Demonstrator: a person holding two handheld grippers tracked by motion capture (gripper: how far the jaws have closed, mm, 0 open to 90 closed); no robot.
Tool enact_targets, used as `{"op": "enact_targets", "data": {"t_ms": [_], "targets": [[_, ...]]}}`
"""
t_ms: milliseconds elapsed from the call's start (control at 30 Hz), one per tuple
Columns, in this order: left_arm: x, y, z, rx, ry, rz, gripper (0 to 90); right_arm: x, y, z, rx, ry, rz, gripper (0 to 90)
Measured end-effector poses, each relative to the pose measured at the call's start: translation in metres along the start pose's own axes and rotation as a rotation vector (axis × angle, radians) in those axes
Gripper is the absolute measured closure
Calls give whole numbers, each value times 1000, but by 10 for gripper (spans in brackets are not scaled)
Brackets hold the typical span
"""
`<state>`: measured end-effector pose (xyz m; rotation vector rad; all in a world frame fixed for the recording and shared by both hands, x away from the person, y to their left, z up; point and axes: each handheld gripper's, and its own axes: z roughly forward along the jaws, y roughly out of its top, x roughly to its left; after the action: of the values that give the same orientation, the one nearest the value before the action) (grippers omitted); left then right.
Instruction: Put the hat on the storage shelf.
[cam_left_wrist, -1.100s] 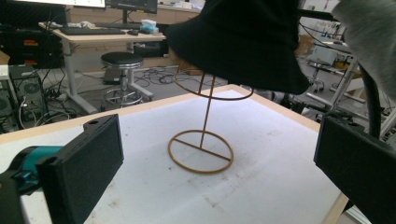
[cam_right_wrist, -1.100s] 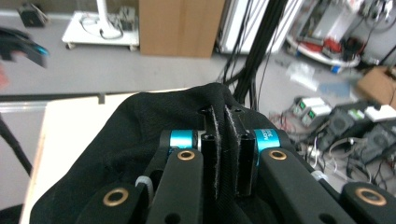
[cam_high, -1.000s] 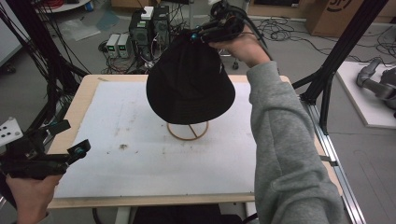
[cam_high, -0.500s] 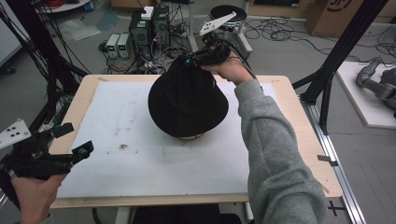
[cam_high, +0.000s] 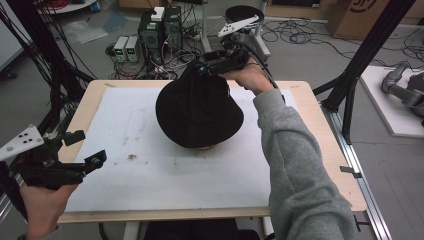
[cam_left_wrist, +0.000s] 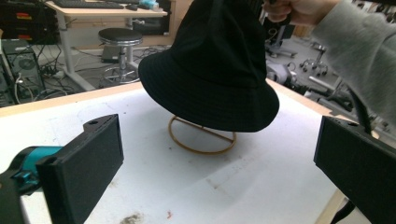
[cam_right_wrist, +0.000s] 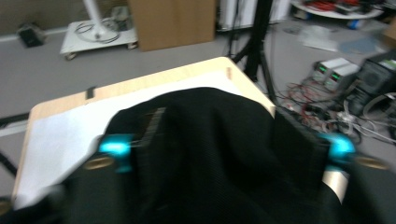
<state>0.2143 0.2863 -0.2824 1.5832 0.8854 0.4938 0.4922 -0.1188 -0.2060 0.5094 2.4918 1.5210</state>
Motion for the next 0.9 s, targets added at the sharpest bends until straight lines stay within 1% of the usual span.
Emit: {"op": "enact_targets", "data": {"t_ms": [67,100,133,167,200,233,267,300,367,433,467,533,600,700,767,833,867,900], "targets": [[0,0,1,-3,-3,0,18,-1,-1,-4,-9,-1,28,183],[0,0,1,2,-1,4,18,-1,-2,-7,-17,-2,43,153],[0,0,2,4,-1,7,18,-1,-2,-10,-23,-5,60,100],[0,0,2,2,-2,5,18,0,-3,-12,-28,-22,67,95],[0,0,3,-1,-4,1,18,1,-3,-16,-30,-25,68,94],[0,0,3,-1,-2,5,17,2,-4,-19,-36,-23,70,91],[0,0,3,-2,-3,6,18,2,-5,-22,-42,-25,72,22],[0,0,3,-3,-4,4,18,3,-6,-25,-43,-27,79,11],[1,0,4,-7,-3,-1,18,5,-9,-32,-49,-28,82,11],[1,0,4,-6,-2,-2,18,8,-13,-38,-53,-57,87,11],[2,0,5,-2,-4,-2,18,9,-15,-41,-51,-58,96,11],[3,0,6,-1,-2,-2,18,11,-18,-46,-49,-76,92,11],[3,-1,8,0,-5,-4,18,15,-22,-54,-50,-99,99,11],[4,-1,10,2,-7,-7,18,20,-30,-64,-77,-106,102,11],[5,-2,12,4,-8,-10,18,23,-35,-69,-71,-122,113,11],[6,-2,13,7,-12,-12,18,29,-43,-77,-83,-132,120,11],[6,-2,15,9,-14,-14,18,31,-45,-79,-72,-133,122,11],[6,-3,16,12,-14,-16,18,33,-48,-81,-53,-159,129,11]]}}
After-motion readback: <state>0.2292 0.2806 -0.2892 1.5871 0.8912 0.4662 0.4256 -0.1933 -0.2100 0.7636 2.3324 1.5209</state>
